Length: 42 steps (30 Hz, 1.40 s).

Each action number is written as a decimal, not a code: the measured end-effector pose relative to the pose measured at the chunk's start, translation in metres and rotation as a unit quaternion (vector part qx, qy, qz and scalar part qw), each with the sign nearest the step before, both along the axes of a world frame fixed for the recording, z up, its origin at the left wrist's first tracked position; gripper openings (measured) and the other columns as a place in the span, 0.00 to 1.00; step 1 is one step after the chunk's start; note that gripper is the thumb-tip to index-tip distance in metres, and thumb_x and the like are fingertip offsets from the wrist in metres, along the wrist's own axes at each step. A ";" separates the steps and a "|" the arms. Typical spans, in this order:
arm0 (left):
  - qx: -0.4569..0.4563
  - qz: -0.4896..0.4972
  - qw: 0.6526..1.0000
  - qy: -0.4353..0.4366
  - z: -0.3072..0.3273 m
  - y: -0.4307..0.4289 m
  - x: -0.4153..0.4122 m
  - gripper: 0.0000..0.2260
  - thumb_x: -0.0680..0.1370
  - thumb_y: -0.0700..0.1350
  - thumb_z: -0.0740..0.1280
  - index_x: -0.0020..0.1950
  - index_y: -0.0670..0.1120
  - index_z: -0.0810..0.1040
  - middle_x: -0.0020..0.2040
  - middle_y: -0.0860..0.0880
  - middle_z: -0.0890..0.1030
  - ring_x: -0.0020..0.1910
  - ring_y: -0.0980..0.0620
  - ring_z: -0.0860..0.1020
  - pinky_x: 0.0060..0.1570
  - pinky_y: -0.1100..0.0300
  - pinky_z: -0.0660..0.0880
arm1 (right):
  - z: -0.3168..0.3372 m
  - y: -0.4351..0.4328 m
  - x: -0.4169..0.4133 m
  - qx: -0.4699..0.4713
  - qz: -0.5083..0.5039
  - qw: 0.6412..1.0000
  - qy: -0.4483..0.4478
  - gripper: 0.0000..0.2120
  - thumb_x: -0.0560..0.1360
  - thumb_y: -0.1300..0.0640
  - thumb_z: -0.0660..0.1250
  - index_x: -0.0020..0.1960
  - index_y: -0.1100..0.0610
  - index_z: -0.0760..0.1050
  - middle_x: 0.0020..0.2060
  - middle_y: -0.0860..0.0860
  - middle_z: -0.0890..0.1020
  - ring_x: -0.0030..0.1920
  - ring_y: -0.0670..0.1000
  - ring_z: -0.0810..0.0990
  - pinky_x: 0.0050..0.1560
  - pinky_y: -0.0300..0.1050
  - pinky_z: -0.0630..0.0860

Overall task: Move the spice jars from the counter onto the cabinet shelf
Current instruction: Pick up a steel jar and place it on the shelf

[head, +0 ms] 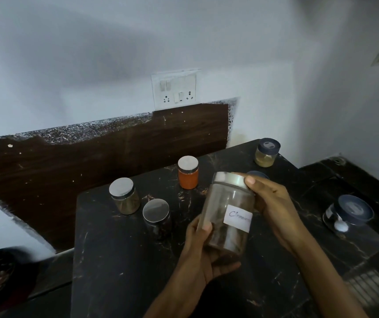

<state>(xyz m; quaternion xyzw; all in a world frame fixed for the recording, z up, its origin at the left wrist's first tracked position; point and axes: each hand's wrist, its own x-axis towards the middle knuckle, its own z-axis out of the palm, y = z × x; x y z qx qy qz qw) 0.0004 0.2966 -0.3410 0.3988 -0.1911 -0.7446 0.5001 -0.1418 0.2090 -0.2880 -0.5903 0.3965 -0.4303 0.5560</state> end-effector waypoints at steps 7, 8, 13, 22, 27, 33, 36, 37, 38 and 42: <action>-0.057 0.025 0.989 -0.136 0.000 -0.002 0.002 0.48 0.47 0.56 0.80 0.64 0.60 0.64 0.62 0.48 0.72 0.58 0.42 0.77 0.47 0.49 0.80 | 0.003 0.000 0.007 -0.025 -0.026 0.999 -0.007 0.13 0.67 0.50 0.63 0.50 0.49 0.79 0.48 0.44 0.82 0.44 0.39 0.82 0.37 0.30 0.76; -0.065 0.029 0.985 -0.157 0.000 -0.003 0.003 0.46 0.49 0.57 0.78 0.64 0.60 0.64 0.62 0.49 0.73 0.58 0.44 0.77 0.49 0.50 0.80 | 0.004 0.000 0.008 -0.029 -0.029 0.999 -0.005 0.14 0.67 0.50 0.64 0.51 0.50 0.79 0.48 0.44 0.82 0.44 0.39 0.82 0.37 0.30 0.76; -0.115 0.020 0.954 -0.275 0.001 -0.005 0.008 0.40 0.52 0.63 0.72 0.63 0.55 0.69 0.58 0.54 0.77 0.56 0.55 0.78 0.54 0.59 0.78 | 0.005 -0.001 0.013 -0.048 -0.079 0.996 0.019 0.18 0.64 0.46 0.67 0.51 0.52 0.80 0.48 0.46 0.83 0.48 0.42 0.82 0.40 0.31 0.78; -0.168 0.071 0.941 -0.285 0.025 -0.013 0.021 0.33 0.54 0.62 0.71 0.58 0.53 0.74 0.55 0.53 0.82 0.52 0.58 0.81 0.47 0.66 0.77 | 0.033 -0.008 0.023 -0.088 -0.050 0.995 0.026 0.15 0.65 0.46 0.67 0.51 0.46 0.78 0.47 0.43 0.83 0.48 0.41 0.82 0.43 0.33 0.79; -0.225 0.162 0.919 -0.280 0.073 -0.039 0.048 0.25 0.59 0.56 0.75 0.53 0.52 0.78 0.49 0.53 0.85 0.50 0.54 0.83 0.48 0.62 0.79 | 0.068 -0.024 0.049 -0.076 -0.014 0.996 -0.035 0.26 0.64 0.46 0.71 0.61 0.46 0.71 0.58 0.46 0.79 0.55 0.48 0.81 0.56 0.53 0.78; -0.319 0.216 0.855 -0.347 0.143 -0.080 0.089 0.28 0.58 0.60 0.73 0.56 0.56 0.76 0.52 0.56 0.83 0.53 0.56 0.81 0.54 0.58 0.78 | 0.125 -0.039 0.097 -0.124 0.051 0.989 -0.058 0.33 0.57 0.47 0.74 0.60 0.45 0.69 0.53 0.44 0.80 0.51 0.42 0.81 0.42 0.33 0.79; -0.367 0.214 0.809 -0.406 0.182 -0.096 0.106 0.29 0.60 0.65 0.71 0.60 0.60 0.72 0.58 0.58 0.79 0.55 0.56 0.79 0.55 0.60 0.78 | 0.163 -0.052 0.115 -0.151 0.046 0.983 -0.094 0.31 0.56 0.48 0.75 0.58 0.45 0.71 0.51 0.45 0.82 0.49 0.43 0.82 0.40 0.35 0.80; -0.379 0.218 0.786 -0.436 0.196 -0.101 0.113 0.27 0.63 0.67 0.70 0.59 0.62 0.70 0.60 0.61 0.76 0.55 0.59 0.78 0.52 0.68 0.77 | 0.176 -0.058 0.119 -0.164 0.043 0.980 -0.102 0.32 0.56 0.48 0.76 0.58 0.46 0.72 0.51 0.46 0.82 0.50 0.45 0.83 0.44 0.40 0.81; -0.390 0.218 0.763 -0.467 0.210 -0.107 0.120 0.23 0.66 0.67 0.68 0.57 0.64 0.67 0.60 0.63 0.72 0.55 0.63 0.75 0.48 0.74 0.75 | 0.190 -0.063 0.124 -0.179 0.041 0.977 -0.105 0.33 0.56 0.47 0.76 0.59 0.46 0.72 0.53 0.47 0.82 0.51 0.48 0.82 0.48 0.45 0.82; -0.465 0.226 0.646 -0.561 0.267 -0.122 0.147 0.24 0.67 0.67 0.63 0.62 0.69 0.64 0.65 0.66 0.65 0.63 0.70 0.67 0.57 0.75 0.68 | 0.242 -0.081 0.138 -0.249 0.046 0.960 -0.118 0.35 0.56 0.47 0.78 0.61 0.49 0.72 0.54 0.48 0.81 0.53 0.49 0.81 0.49 0.45 0.82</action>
